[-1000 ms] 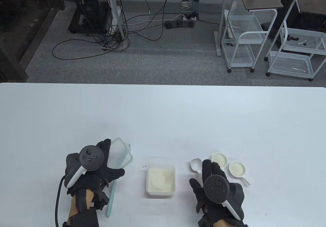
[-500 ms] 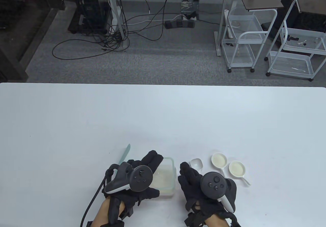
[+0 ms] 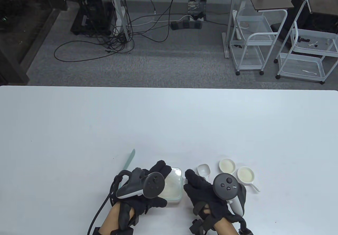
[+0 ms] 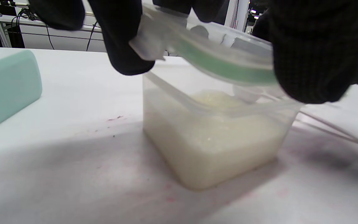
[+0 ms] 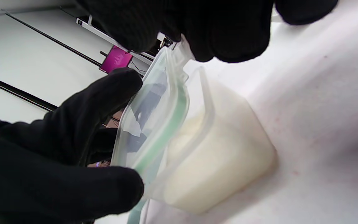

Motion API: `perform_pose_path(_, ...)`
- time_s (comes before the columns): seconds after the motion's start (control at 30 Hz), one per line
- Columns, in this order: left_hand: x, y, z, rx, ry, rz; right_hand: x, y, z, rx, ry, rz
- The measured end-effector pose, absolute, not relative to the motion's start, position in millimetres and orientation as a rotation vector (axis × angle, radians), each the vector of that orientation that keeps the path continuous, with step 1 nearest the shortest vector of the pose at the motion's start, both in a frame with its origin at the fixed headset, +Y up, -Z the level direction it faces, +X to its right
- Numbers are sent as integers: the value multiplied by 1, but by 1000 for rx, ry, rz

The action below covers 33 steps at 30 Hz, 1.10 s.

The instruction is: Scoop white sugar with coffee spoon and level it off using dessert spatula

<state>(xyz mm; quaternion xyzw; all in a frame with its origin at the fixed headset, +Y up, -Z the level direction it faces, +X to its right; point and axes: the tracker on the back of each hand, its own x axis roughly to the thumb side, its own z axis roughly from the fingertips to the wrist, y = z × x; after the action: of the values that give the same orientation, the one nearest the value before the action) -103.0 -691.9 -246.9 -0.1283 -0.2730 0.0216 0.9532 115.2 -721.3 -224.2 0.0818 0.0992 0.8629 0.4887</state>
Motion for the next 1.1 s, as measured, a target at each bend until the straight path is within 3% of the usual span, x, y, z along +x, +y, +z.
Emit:
perform_pose_path(0.23,-97,-699,-252,-290,-547,-44,110,-726,-223,191,257,2154)
perform_pose_path(0.6,-112,-712,-263,-475,-460,209,98,-722,-217,251,191,2435)
perform_pose_path(0.83,-105,-703,-251,-298,-385,52,91,-720,-213,259,174,2557)
perform_pose_path(1.1,-96,-698,-242,-281,-220,-80,90,-722,-211,262,215,2541)
